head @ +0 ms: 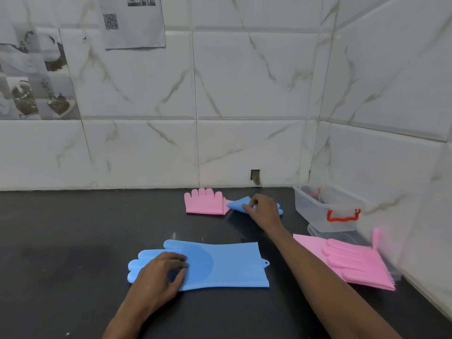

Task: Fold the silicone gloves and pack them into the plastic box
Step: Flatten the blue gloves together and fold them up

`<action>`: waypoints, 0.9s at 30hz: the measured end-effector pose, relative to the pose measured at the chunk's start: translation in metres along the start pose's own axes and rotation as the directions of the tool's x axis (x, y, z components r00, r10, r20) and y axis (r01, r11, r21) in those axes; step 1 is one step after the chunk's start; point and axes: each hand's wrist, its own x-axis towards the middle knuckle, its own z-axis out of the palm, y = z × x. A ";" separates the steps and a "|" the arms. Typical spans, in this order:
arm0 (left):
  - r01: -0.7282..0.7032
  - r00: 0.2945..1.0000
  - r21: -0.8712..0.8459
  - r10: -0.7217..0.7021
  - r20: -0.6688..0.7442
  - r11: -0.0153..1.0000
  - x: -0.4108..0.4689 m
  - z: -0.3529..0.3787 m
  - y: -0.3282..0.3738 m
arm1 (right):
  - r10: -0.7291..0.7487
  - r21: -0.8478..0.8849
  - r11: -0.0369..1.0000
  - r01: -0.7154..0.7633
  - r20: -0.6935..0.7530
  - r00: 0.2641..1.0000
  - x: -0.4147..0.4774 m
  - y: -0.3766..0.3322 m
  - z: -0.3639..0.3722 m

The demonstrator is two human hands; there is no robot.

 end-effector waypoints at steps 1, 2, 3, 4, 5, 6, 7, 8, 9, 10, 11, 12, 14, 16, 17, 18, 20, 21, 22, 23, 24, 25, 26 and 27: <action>-0.004 1.000 -0.002 0.004 -0.008 1.000 -0.001 0.000 0.001 | 0.027 0.009 1.000 -0.027 0.012 1.000 -0.002 -0.002 -0.003; -0.001 1.000 -0.005 0.001 -0.009 1.000 -0.001 0.000 0.001 | 0.063 -0.001 0.998 -0.063 0.050 0.997 -0.005 -0.003 -0.006; -0.004 1.000 -0.001 0.004 -0.009 1.000 -0.002 0.001 0.001 | 0.099 -0.013 0.995 -0.099 0.092 0.991 -0.008 -0.002 -0.008; -0.010 1.000 0.010 0.010 -0.010 1.000 -0.002 0.000 0.001 | 0.141 -0.035 0.990 -0.137 0.131 0.981 -0.011 -0.001 -0.011; -0.009 1.000 0.014 0.009 -0.008 1.000 -0.003 0.000 0.001 | 0.173 -0.070 0.984 -0.163 0.155 0.973 -0.014 0.002 -0.012; -0.006 1.000 0.011 0.006 -0.006 1.000 -0.003 -0.001 0.002 | 0.195 -0.121 0.977 -0.176 0.169 0.966 -0.016 0.005 -0.012; -0.005 1.000 0.008 0.005 -0.007 1.000 -0.003 -0.001 0.001 | 0.209 -0.178 0.968 -0.177 0.178 0.962 -0.017 0.008 -0.012; -0.007 1.000 0.010 0.007 -0.008 1.000 -0.003 -0.001 0.002 | 0.223 -0.225 0.958 -0.179 0.188 0.957 -0.019 0.011 -0.011; -0.006 1.000 0.009 0.007 -0.004 1.000 -0.003 0.000 0.002 | 0.245 -0.253 0.948 -0.193 0.192 0.950 -0.020 0.012 -0.011; -0.008 1.000 0.007 0.008 -0.006 1.000 -0.003 0.000 0.003 | 0.277 -0.272 0.937 -0.221 0.192 0.941 -0.019 0.011 -0.010; -0.009 1.000 0.003 0.009 -0.009 1.000 -0.003 0.000 0.002 | 0.310 -0.291 0.924 -0.248 0.192 0.931 -0.018 0.008 -0.009; -0.008 1.000 0.002 0.008 -0.013 1.000 -0.003 0.000 0.001 | 0.334 -0.309 0.913 -0.267 0.190 0.923 -0.017 0.004 -0.009; -0.007 1.000 -0.001 0.007 -0.009 1.000 -0.002 0.000 0.000 | 0.361 -0.323 0.898 -0.298 0.156 0.919 -0.014 -0.004 -0.009; -0.005 1.000 -0.006 0.005 -0.009 1.000 -0.002 0.001 -0.001 | 0.392 -0.275 0.895 -0.352 0.108 0.913 -0.013 -0.010 -0.005; -0.006 1.000 -0.007 0.006 -0.013 1.000 -0.002 0.002 -0.002 | 0.402 -0.245 0.896 -0.370 0.095 0.911 -0.013 -0.012 -0.002; -0.005 1.000 -0.008 0.005 -0.020 1.000 -0.002 0.002 -0.002 | 0.398 -0.218 0.902 -0.372 0.090 0.913 -0.014 -0.015 0.001; -0.005 0.999 -0.014 0.005 -0.031 1.000 -0.001 0.002 -0.002 | 0.352 -0.157 0.928 -0.338 0.070 0.933 -0.016 -0.023 0.002; -0.006 0.999 -0.012 0.006 -0.036 1.000 -0.001 0.002 -0.002 | 0.307 -0.119 0.947 -0.300 0.047 0.951 -0.016 -0.029 0.000; -0.006 0.999 -0.009 0.006 -0.037 1.000 -0.001 0.001 -0.001 | 0.253 -0.076 0.965 -0.250 0.021 0.967 -0.015 -0.035 -0.006; -0.006 0.999 -0.006 0.005 -0.034 1.000 -0.002 -0.001 0.001 | 0.194 -0.033 0.980 -0.194 -0.005 0.981 -0.013 -0.044 -0.013; -0.009 0.999 -0.003 0.009 -0.031 1.000 -0.002 -0.002 0.002 | 0.133 0.001 0.991 -0.133 -0.020 0.991 -0.010 -0.053 -0.022; -0.019 0.999 0.002 0.019 -0.033 1.000 -0.003 -0.002 0.002 | 0.071 0.025 0.997 -0.070 -0.019 0.997 -0.006 -0.063 -0.033; -0.029 0.999 0.006 0.030 -0.037 1.000 -0.004 -0.002 0.003 | 0.010 0.040 0.999 -0.009 -0.013 1.000 -0.002 -0.073 -0.043; -0.032 0.999 0.007 0.032 -0.037 0.999 -0.005 -0.003 0.003 | -0.040 0.058 0.997 0.041 -0.017 0.999 0.002 -0.084 -0.055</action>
